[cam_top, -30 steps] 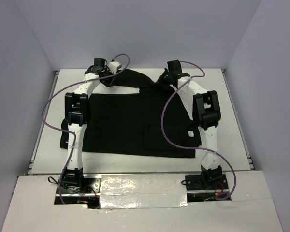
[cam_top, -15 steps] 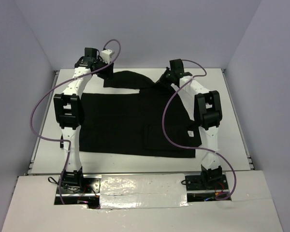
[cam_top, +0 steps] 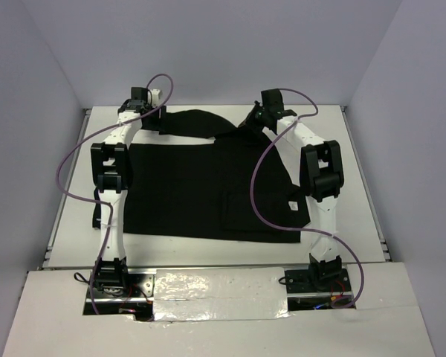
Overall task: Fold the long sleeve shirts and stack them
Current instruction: Fold the shirt
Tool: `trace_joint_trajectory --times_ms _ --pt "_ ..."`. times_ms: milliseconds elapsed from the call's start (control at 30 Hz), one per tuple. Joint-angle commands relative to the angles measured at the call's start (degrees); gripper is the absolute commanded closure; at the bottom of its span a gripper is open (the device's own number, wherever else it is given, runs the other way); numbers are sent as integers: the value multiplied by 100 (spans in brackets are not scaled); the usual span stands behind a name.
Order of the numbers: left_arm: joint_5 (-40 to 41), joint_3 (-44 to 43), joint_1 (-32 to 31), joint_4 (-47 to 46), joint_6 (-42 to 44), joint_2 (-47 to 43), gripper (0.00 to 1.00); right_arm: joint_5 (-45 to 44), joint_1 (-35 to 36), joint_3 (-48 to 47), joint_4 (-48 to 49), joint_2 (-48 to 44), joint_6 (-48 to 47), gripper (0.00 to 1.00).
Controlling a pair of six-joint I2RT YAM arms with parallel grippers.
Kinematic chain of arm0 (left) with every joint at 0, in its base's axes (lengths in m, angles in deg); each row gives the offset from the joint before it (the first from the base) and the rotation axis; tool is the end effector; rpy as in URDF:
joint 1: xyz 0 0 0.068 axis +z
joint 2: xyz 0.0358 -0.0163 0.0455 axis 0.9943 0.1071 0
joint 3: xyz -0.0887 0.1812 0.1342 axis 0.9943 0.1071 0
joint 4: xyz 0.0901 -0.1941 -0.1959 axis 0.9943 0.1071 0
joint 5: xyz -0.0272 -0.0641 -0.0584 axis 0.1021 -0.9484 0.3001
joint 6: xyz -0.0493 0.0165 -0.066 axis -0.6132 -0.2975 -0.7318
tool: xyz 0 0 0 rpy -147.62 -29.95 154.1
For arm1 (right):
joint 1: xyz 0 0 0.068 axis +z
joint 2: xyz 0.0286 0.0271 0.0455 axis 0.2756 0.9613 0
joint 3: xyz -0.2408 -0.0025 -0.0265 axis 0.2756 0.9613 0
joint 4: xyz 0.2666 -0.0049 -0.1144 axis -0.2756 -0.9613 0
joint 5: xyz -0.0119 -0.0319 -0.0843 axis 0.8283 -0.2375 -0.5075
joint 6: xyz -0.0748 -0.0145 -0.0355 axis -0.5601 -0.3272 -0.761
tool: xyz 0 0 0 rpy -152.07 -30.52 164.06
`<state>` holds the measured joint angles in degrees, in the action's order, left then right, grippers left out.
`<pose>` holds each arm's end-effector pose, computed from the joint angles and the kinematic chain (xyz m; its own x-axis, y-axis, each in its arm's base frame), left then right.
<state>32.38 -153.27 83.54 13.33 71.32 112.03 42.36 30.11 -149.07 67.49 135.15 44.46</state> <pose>0.6016 -0.0130 0.1220 -0.7054 -0.0290 -0.7082 0.0754 0.9904 -0.1156 0.5341 0.1531 0.1544 -0.7330 0.5146 -0.4449 0.1254 0.7450 0.6552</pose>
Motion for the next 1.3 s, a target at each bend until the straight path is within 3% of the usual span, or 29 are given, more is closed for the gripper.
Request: trace_joint_trajectory --times_ms 0,133,233,333,367,533,667,900,1000,1067,1100,1200,1233,1267 --pt "-379 153 -135 193 -145 97 30 29 66 64 43 -423 -142 100" --pt "-1092 487 -179 -9 -346 9 32 2 66 37 51 -406 -142 100" --pt "-1373 164 -171 165 -478 237 41 20 66 -33 8 -353 -151 100" --pt "-1479 240 -109 35 -636 238 90 20 57 -95 -45 -300 -177 100" --pt "-1479 293 -92 -105 -663 202 100 11 48 -86 -45 -300 -178 100" --pt "-2005 758 14 -711 -655 -227 100 20 -4 -103 -45 -291 -195 100" --pt "-2927 1418 14 -1826 -707 -1070 100 81 -101 -191 -28 -265 -195 100" --pt "-4018 1936 14 -2058 -874 -1959 100 450 -408 -525 -80 -195 -335 98" --pt "-4256 2261 -12 -1970 -831 -2319 100 530 -532 -928 -457 -54 -738 58" --pt "-4266 2507 -74 -1917 -673 -2521 100 381 -567 -1272 -886 -19 -915 49" --pt "-4222 2543 -91 -1882 -603 -2566 100 232 -593 -1316 -967 -71 -985 31" --pt "-3322 1993 -161 -1322 28 -2278 100 73 -629 -1124 -889 -316 -1135 19" --pt "-2977 1590 -249 -519 1005 -1772 94 90 -637 -1001 -845 -370 -1136 18" --pt "-2452 585 -345 -58 1415 -1462 81 125 -637 -974 -845 -405 -1144 18"
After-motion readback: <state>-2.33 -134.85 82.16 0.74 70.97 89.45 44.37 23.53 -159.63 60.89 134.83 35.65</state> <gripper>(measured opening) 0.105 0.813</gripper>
